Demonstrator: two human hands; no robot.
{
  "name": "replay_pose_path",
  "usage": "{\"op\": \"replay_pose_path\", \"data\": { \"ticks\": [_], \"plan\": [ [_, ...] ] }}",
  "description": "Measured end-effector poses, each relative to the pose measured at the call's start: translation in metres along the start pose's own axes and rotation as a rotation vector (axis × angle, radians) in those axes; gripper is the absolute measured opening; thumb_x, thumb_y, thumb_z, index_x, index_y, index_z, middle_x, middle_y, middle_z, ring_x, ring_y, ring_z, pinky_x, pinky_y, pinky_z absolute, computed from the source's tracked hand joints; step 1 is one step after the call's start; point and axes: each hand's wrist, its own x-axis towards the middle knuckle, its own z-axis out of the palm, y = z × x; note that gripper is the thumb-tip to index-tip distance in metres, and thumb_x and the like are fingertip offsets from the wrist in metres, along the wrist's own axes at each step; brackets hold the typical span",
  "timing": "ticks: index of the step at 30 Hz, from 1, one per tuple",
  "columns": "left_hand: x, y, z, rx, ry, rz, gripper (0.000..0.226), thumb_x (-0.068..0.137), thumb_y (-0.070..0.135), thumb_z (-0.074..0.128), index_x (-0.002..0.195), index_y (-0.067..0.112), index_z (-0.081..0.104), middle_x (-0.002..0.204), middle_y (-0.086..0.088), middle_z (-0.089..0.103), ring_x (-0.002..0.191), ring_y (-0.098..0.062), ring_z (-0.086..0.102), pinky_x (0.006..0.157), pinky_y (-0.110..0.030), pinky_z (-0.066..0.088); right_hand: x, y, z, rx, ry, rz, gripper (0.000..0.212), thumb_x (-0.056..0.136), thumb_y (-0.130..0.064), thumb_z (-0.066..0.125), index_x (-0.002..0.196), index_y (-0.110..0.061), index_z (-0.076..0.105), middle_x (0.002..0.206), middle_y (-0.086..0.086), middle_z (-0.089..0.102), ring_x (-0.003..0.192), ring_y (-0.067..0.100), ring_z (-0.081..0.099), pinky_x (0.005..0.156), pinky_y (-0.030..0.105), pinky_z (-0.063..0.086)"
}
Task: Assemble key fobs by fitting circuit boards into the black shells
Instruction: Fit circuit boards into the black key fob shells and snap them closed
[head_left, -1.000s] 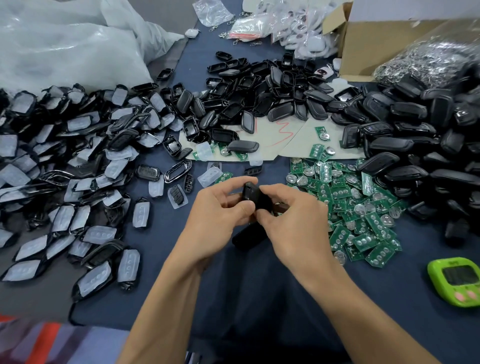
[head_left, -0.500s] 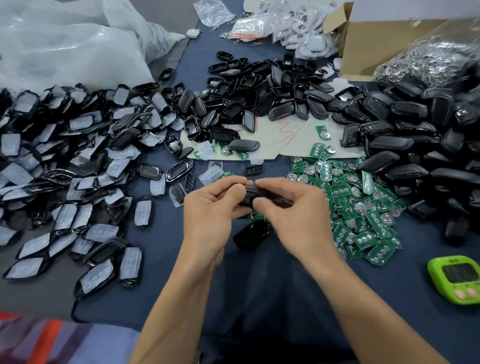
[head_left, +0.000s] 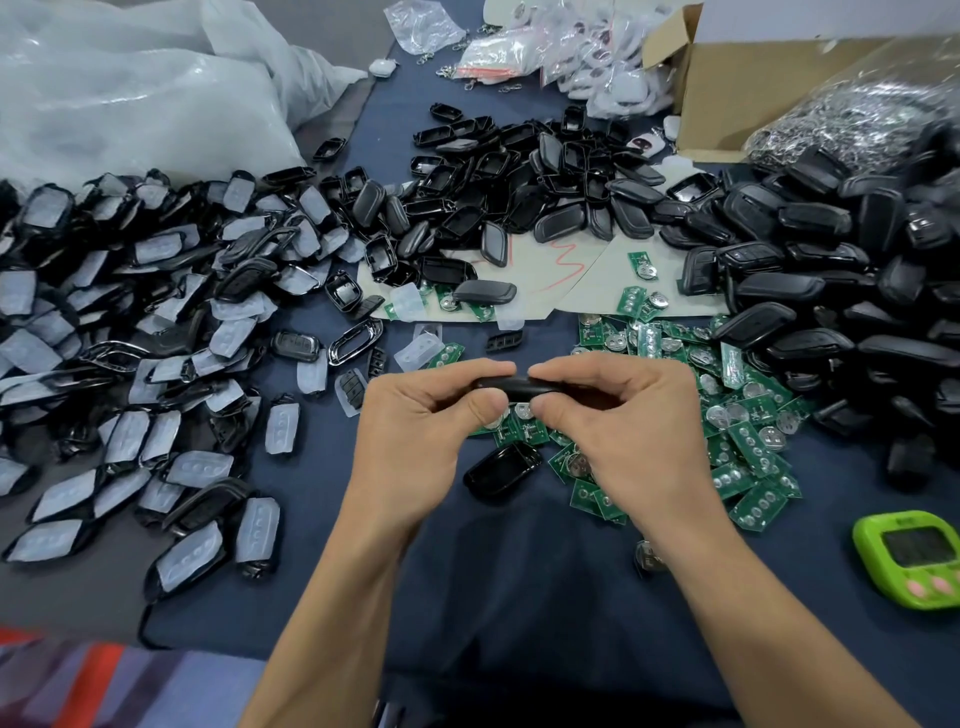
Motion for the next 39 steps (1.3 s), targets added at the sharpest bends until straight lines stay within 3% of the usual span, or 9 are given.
{"op": "replay_pose_path", "data": {
  "ticks": [8, 11, 15, 22, 26, 30, 33, 35, 39],
  "plan": [
    [-0.001, 0.004, -0.001, 0.039, 0.017, 0.077, 0.025, 0.082, 0.012, 0.075, 0.099, 0.029, 0.082, 0.091, -0.002, 0.081, 0.087, -0.021, 0.073, 0.083, -0.038, 0.06, -0.002, -0.003, 0.001, 0.033, -0.006, -0.042, 0.031, 0.074, -0.003, 0.087, 0.085, -0.032, 0.082, 0.081, -0.012, 0.079, 0.076, 0.011, 0.077, 0.071, 0.021, 0.058],
    [-0.002, 0.005, 0.0, 0.016, -0.002, 0.081, 0.027, 0.083, 0.012, 0.075, 0.102, 0.029, 0.082, 0.094, 0.0, 0.082, 0.091, -0.021, 0.074, 0.086, -0.035, 0.06, -0.002, -0.006, -0.002, 0.033, -0.022, -0.062, 0.033, 0.075, 0.0, 0.086, 0.086, -0.03, 0.081, 0.083, -0.012, 0.08, 0.079, 0.009, 0.077, 0.073, 0.02, 0.058],
    [-0.004, 0.005, 0.004, -0.13, -0.026, 0.01, 0.024, 0.083, 0.014, 0.077, 0.105, 0.02, 0.083, 0.099, -0.011, 0.08, 0.093, -0.022, 0.072, 0.087, -0.031, 0.059, -0.006, -0.011, -0.002, 0.009, 0.039, -0.12, 0.034, 0.074, -0.006, 0.084, 0.086, -0.037, 0.08, 0.082, -0.017, 0.079, 0.08, 0.006, 0.076, 0.075, 0.019, 0.058],
    [-0.002, 0.003, 0.004, -0.085, -0.019, 0.068, 0.02, 0.083, 0.002, 0.077, 0.099, 0.013, 0.081, 0.094, -0.012, 0.08, 0.088, -0.021, 0.07, 0.083, -0.029, 0.058, -0.008, -0.012, -0.005, -0.136, -0.017, -0.119, 0.036, 0.077, -0.004, 0.085, 0.088, -0.037, 0.079, 0.086, -0.022, 0.077, 0.087, 0.002, 0.075, 0.082, 0.02, 0.058],
    [-0.003, 0.004, 0.005, -0.105, -0.02, 0.088, 0.02, 0.082, 0.004, 0.078, 0.1, 0.012, 0.081, 0.095, -0.011, 0.081, 0.09, -0.022, 0.073, 0.084, -0.03, 0.061, -0.006, -0.016, -0.007, -0.182, -0.036, -0.114, 0.03, 0.078, -0.012, 0.085, 0.095, -0.036, 0.082, 0.087, -0.022, 0.077, 0.086, 0.004, 0.075, 0.078, 0.02, 0.057],
    [-0.001, 0.007, 0.012, -0.14, 0.01, 0.048, 0.018, 0.083, 0.011, 0.076, 0.097, 0.018, 0.084, 0.092, -0.006, 0.081, 0.087, -0.015, 0.074, 0.08, -0.026, 0.059, -0.004, -0.014, -0.002, 0.121, -0.043, 0.05, 0.036, 0.078, 0.004, 0.082, 0.086, -0.031, 0.084, 0.084, -0.006, 0.08, 0.08, 0.01, 0.077, 0.075, 0.024, 0.057],
    [-0.001, 0.007, 0.018, -0.235, 0.039, -0.016, 0.017, 0.086, 0.017, 0.07, 0.097, 0.017, 0.084, 0.099, -0.007, 0.081, 0.099, -0.018, 0.075, 0.093, -0.031, 0.058, -0.008, -0.013, 0.004, 0.255, -0.047, 0.103, 0.04, 0.078, 0.009, 0.08, 0.082, -0.031, 0.085, 0.082, -0.003, 0.08, 0.075, 0.007, 0.075, 0.07, 0.018, 0.055],
    [-0.002, 0.005, 0.018, -0.271, 0.059, -0.045, 0.018, 0.086, 0.016, 0.068, 0.092, 0.016, 0.084, 0.105, -0.008, 0.08, 0.107, -0.021, 0.074, 0.098, -0.034, 0.056, -0.008, -0.012, 0.004, 0.179, -0.069, 0.088, 0.038, 0.077, 0.001, 0.083, 0.084, -0.036, 0.084, 0.079, -0.008, 0.08, 0.072, 0.004, 0.073, 0.066, 0.018, 0.054],
    [-0.003, 0.006, 0.015, -0.14, 0.084, -0.001, 0.016, 0.082, 0.015, 0.069, 0.089, 0.018, 0.083, 0.098, 0.0, 0.082, 0.099, -0.011, 0.076, 0.087, -0.02, 0.055, -0.002, -0.01, -0.001, -0.168, -0.198, 0.103, 0.026, 0.071, -0.029, 0.081, 0.088, -0.048, 0.079, 0.077, -0.019, 0.076, 0.07, 0.001, 0.069, 0.068, 0.022, 0.054]
  ]
}}
